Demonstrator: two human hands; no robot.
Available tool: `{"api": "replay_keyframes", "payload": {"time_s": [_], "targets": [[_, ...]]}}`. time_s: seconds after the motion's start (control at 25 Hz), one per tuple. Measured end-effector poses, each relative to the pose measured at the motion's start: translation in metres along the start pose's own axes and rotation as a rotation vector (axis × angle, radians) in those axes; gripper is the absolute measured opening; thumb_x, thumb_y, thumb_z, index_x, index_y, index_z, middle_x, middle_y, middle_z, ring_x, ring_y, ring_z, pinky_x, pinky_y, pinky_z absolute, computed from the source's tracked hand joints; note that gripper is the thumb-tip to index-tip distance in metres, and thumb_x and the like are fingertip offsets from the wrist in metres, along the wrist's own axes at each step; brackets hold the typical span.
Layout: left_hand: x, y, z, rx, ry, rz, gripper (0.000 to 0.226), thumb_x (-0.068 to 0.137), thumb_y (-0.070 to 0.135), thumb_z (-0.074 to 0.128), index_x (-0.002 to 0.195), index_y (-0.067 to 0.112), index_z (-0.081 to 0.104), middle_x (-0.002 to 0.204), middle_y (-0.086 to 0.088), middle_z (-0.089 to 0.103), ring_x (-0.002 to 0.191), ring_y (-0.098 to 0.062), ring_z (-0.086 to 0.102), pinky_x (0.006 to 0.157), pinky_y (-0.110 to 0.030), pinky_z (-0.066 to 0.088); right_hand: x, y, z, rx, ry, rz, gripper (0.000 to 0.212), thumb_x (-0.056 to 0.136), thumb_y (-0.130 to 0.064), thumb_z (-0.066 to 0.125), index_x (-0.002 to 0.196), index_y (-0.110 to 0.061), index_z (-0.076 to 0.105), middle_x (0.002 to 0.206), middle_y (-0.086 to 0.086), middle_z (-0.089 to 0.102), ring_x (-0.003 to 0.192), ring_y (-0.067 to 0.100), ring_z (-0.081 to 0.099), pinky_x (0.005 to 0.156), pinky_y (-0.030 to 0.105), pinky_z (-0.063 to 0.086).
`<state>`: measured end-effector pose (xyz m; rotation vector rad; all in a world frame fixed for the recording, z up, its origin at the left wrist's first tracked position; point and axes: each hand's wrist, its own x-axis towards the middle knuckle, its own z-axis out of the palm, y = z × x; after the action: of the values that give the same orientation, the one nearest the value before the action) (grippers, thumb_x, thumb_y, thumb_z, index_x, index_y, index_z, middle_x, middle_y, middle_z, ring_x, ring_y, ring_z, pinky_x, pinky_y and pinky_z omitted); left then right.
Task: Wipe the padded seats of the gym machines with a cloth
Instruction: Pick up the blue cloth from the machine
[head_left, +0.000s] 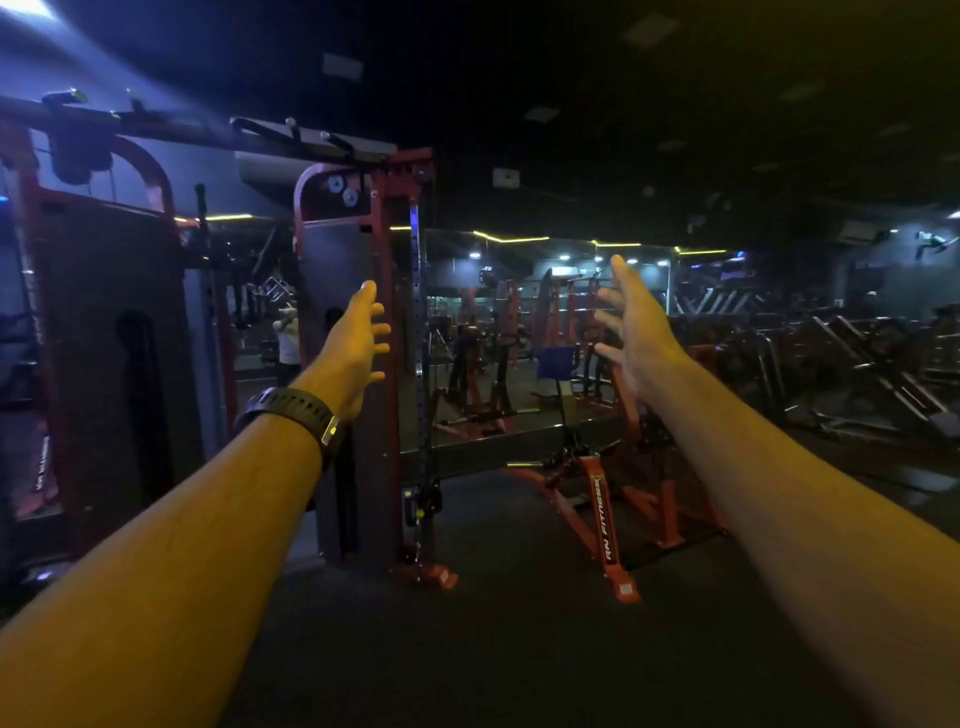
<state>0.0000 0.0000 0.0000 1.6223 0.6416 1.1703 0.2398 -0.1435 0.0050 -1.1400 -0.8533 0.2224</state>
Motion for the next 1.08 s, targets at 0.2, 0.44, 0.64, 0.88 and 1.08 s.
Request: {"api": "replay_keyframes", "payload": {"time_s": [0.2, 0.44, 0.64, 0.88, 1.08], "targets": [[0.007, -0.031, 0.062, -0.006, -0.045, -0.063, 0.064, 0.106, 0.058, 0.028, 0.154, 0.017, 0.038, 0.154, -0.010, 0.045, 0.139, -0.028, 0.044, 0.115, -0.052, 0.036, 0.012, 0.026, -0.046, -0.061, -0.014, 0.058, 0.062, 0.099, -0.061, 0.044, 0.151, -0.028, 0.039, 0.152, -0.001, 0.044, 0.135, 0.020, 0.046, 0.101, 0.044, 0.039], [0.054, -0.084, 0.139, 0.018, -0.114, -0.123, 0.060, 0.107, 0.054, 0.029, 0.152, 0.017, 0.041, 0.151, -0.009, 0.048, 0.135, -0.027, 0.048, 0.114, -0.049, 0.038, 0.070, 0.098, -0.086, -0.128, -0.002, 0.128, 0.055, 0.101, -0.057, 0.044, 0.147, -0.027, 0.042, 0.133, -0.004, 0.051, 0.126, 0.019, 0.050, 0.108, 0.047, 0.040], [0.154, -0.146, 0.189, 0.034, -0.139, -0.119, 0.056, 0.108, 0.051, 0.030, 0.152, 0.017, 0.040, 0.150, -0.009, 0.048, 0.136, -0.027, 0.047, 0.115, -0.050, 0.037, 0.161, 0.184, -0.090, -0.147, 0.006, 0.168, 0.054, 0.102, -0.056, 0.044, 0.148, -0.027, 0.042, 0.137, -0.004, 0.050, 0.129, 0.020, 0.048, 0.110, 0.047, 0.038], [0.341, -0.228, 0.244, 0.012, -0.168, -0.154, 0.057, 0.108, 0.050, 0.031, 0.153, 0.016, 0.040, 0.152, -0.011, 0.047, 0.136, -0.027, 0.046, 0.110, -0.047, 0.037, 0.329, 0.284, -0.064, -0.170, 0.044, 0.210, 0.054, 0.103, -0.055, 0.043, 0.147, -0.024, 0.043, 0.129, -0.005, 0.051, 0.125, 0.019, 0.049, 0.107, 0.045, 0.038], [0.495, -0.279, 0.291, 0.010, -0.185, -0.178, 0.056, 0.109, 0.048, 0.032, 0.153, 0.016, 0.040, 0.153, -0.011, 0.047, 0.138, -0.028, 0.046, 0.112, -0.048, 0.037, 0.480, 0.350, -0.046, -0.181, 0.071, 0.211, 0.042, 0.102, -0.056, 0.044, 0.135, -0.030, 0.049, 0.120, -0.009, 0.054, 0.110, 0.014, 0.052, 0.105, 0.044, 0.039]]}}
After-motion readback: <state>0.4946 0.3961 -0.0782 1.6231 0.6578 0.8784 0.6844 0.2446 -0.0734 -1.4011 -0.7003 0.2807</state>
